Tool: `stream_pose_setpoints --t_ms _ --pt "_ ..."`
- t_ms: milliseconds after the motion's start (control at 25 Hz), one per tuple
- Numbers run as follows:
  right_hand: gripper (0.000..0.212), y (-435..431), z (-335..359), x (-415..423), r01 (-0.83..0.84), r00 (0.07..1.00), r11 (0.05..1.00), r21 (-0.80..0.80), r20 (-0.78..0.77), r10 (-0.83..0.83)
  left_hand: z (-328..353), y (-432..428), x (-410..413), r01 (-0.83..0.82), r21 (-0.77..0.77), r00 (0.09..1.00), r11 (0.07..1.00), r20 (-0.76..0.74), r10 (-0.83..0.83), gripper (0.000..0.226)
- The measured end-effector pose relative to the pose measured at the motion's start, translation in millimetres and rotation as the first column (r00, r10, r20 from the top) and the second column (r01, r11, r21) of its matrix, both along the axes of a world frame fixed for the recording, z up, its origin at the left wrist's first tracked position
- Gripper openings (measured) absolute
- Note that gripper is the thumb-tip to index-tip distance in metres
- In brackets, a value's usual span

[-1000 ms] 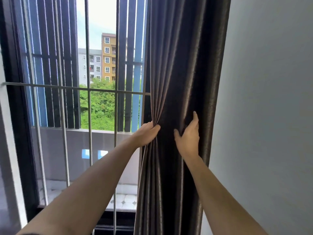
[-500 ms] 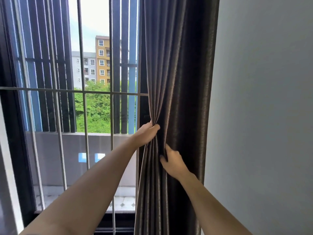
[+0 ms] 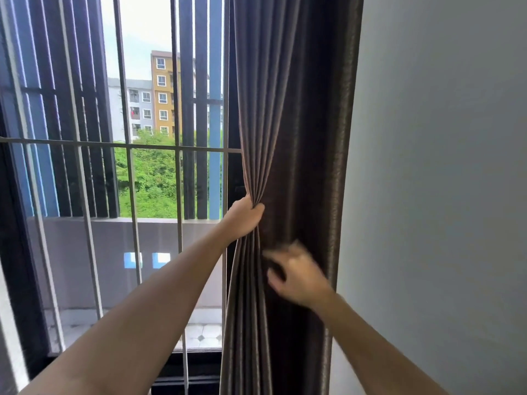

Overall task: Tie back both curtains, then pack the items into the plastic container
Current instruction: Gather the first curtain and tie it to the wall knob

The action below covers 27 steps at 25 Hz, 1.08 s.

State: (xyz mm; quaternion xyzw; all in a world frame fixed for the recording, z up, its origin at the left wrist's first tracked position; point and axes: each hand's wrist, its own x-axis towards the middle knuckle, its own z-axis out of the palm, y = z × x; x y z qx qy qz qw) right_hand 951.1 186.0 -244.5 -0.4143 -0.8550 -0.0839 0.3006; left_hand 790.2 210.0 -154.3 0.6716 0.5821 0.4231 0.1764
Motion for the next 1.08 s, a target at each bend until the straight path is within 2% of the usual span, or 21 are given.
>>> stream_pose_setpoints --t_ms 40,80,120,160,200,240,280,360,400,480,560,680,960,1080 --pt "0.048 2.1 17.2 10.0 0.123 0.98 0.957 0.264 -0.187 -0.075 -0.6 1.1 -0.7 0.012 -0.002 1.0 1.0 -0.003 -0.012 0.041" --pt "0.049 1.3 38.4 20.0 0.3 0.905 0.872 0.386 -0.404 -0.133 -0.4 0.5 0.5 0.025 -0.005 1.0 1.0 -0.004 -0.025 0.045" --pt "0.058 0.4 59.5 29.7 0.419 0.799 0.831 0.366 -0.583 -0.146 -0.8 0.6 2.4 0.037 -0.002 0.999 0.999 -0.005 -0.037 0.045" --pt "0.071 0.7 79.9 39.6 0.434 0.705 0.865 0.251 -0.693 -0.152 -1.0 0.8 4.6 0.036 0.003 0.999 0.999 -0.009 -0.036 0.044" --pt "0.084 4.8 95.4 47.6 0.334 0.644 0.936 0.108 -0.751 -0.143 -1.3 2.0 6.3 0.031 0.009 0.999 0.999 -0.005 -0.031 0.043" --pt "0.092 12.5 103.4 52.9 0.191 0.641 0.982 -0.018 -0.755 -0.138 -1.2 2.4 8.0 0.033 0.012 0.999 0.999 0.004 -0.034 0.043" --pt "0.093 20.5 105.2 54.2 0.086 0.699 0.988 -0.128 -0.699 -0.152 -2.1 3.5 8.9 0.048 0.018 0.999 0.999 0.013 -0.048 0.044" --pt "0.077 32.4 92.1 47.7 0.044 0.849 0.968 -0.246 -0.502 -0.166 -3.7 5.0 9.8 0.075 0.015 0.997 0.997 0.022 -0.075 0.044" --pt "0.07 35.6 78.7 40.5 0.05 0.895 0.964 -0.262 -0.416 -0.159 -3.5 5.4 9.8 0.077 0.006 0.997 0.997 0.027 -0.077 0.043" --pt "0.069 38.2 45.5 23.7 -0.018 0.945 0.954 -0.3 -0.315 -0.081 -2.1 7.2 9.7 0.085 -0.01 0.996 0.996 0.034 -0.084 0.044" --pt "0.071 32.8 19.5 7.4 -0.133 0.95 0.911 -0.391 -0.311 0.005 -1.3 7.4 9.9 0.12 -0.018 0.992 0.993 0.029 -0.12 0.046" --pt "0.075 32.6 -1.2 -7.7 -0.271 0.915 0.842 -0.467 -0.397 0.075 -0.5 8.4 11.1 0.154 -0.044 0.988 0.987 0.011 -0.154 0.05" --pt "0.074 30.7 3.6 -15.6 -0.26 0.916 0.777 -0.574 -0.401 0.011 4.6 2.6 26.5 0.203 -0.1 0.979 0.974 0.048 -0.199 0.05" --pt "0.08 23.7 -6.8 -24.7 -0.278 0.925 0.746 -0.606 -0.377 0.038 2.4 3.1 36.3 0.096 0.012 0.99 0.995 -0.105 -0.094 0.075"
